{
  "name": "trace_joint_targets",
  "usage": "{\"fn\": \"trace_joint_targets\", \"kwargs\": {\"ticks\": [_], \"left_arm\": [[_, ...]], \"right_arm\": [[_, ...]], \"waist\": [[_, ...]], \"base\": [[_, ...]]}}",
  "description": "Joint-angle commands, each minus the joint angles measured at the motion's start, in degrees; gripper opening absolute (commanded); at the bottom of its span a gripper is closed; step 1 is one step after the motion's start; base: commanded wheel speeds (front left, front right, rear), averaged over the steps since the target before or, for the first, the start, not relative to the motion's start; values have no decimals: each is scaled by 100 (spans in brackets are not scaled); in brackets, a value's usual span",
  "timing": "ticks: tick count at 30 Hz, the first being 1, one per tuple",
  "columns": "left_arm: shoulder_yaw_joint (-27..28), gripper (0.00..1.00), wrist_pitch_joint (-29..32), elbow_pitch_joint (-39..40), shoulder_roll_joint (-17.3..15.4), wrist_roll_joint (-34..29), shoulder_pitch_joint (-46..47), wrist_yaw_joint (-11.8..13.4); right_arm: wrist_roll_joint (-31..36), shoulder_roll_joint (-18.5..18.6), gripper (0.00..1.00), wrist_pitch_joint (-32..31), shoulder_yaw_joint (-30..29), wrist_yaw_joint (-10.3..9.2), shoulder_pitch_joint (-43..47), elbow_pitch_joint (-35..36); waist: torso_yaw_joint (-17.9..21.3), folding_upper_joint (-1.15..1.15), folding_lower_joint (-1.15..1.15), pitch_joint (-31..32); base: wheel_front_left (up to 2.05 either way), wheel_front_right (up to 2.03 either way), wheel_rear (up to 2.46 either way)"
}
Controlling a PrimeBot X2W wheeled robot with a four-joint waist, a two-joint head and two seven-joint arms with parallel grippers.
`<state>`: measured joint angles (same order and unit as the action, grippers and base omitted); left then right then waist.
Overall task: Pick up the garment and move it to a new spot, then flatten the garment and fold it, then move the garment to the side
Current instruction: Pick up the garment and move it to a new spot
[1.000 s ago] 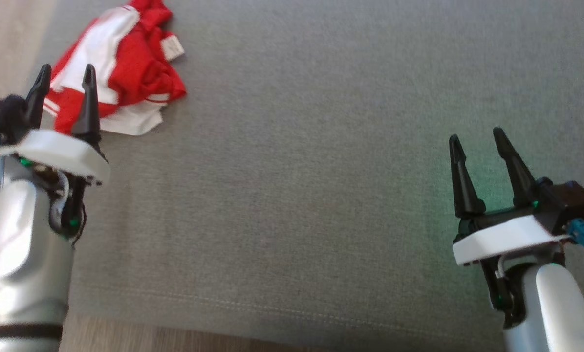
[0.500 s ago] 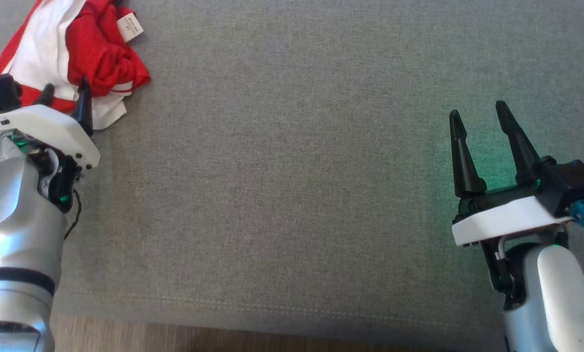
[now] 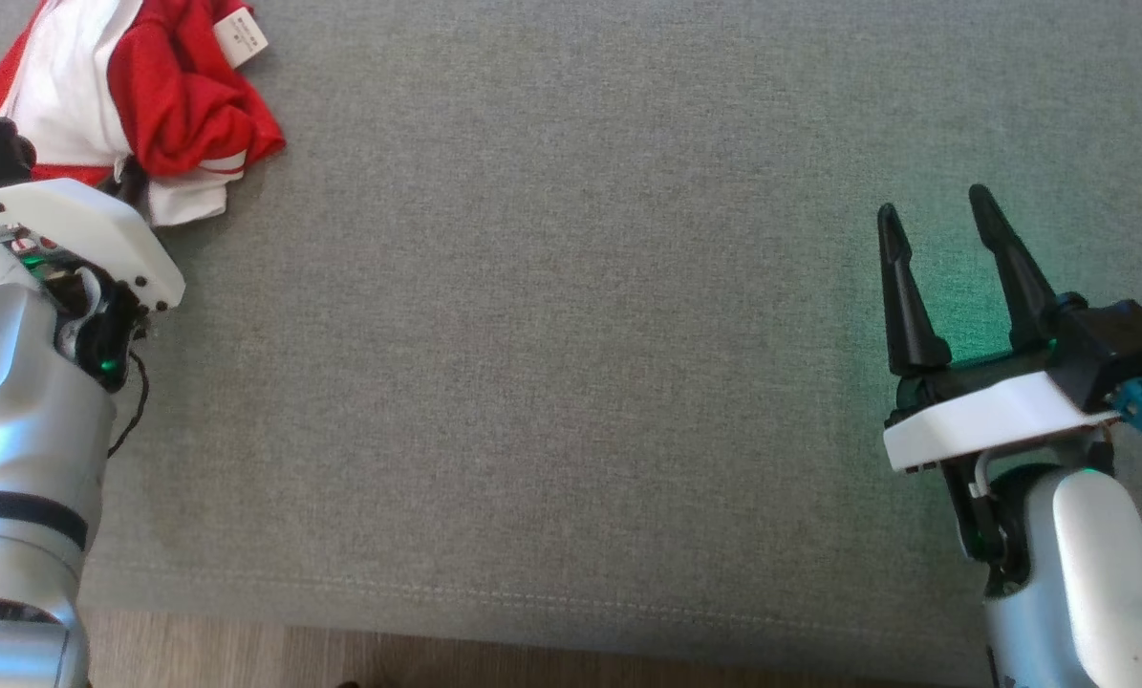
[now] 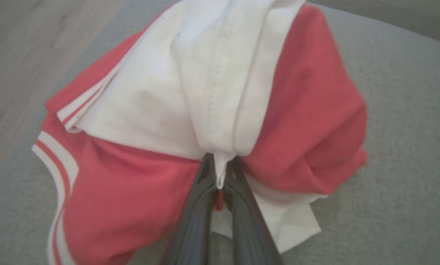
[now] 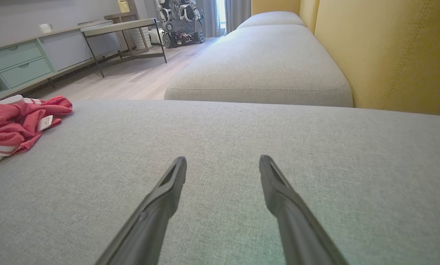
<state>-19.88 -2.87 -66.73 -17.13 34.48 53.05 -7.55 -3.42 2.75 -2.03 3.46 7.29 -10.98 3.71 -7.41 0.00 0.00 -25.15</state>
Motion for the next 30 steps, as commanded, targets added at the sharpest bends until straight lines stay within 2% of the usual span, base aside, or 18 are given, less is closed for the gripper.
{"fn": "trace_joint_targets", "kwargs": {"ticks": [1, 10, 14, 19, 30], "left_arm": [[120, 0, -74, 95, -362, 38, 161, 7], [86, 0, -1051, -9, -563, 71, 230, 11], [153, 0, -1200, 322, -639, -52, 118, 155], [569, 0, -1210, 1622, -758, -310, -479, 457], [1153, 0, -1212, 4137, -576, -800, -2809, 1083]], "right_arm": [[46, 12, 100, 10, 142, 20, -100, 217], [-105, 12, 100, 152, 105, 20, -29, 46], [-178, 12, 100, 214, 79, 20, 72, -52], [-271, 12, 100, 284, 55, 20, 234, -157], [-541, 12, 100, 415, -73, 20, 825, -363]], "waist": [[-9, 0, 0, 15], [-41, 0, 0, 406], [-66, 0, 0, 676], [-87, 0, 0, 1044], [42, 0, 0, 1995]], "base": [[0, 0, 0], [0, 0, 0], [0, 0, 0], [0, 0, 0], [0, 0, 0]]}}
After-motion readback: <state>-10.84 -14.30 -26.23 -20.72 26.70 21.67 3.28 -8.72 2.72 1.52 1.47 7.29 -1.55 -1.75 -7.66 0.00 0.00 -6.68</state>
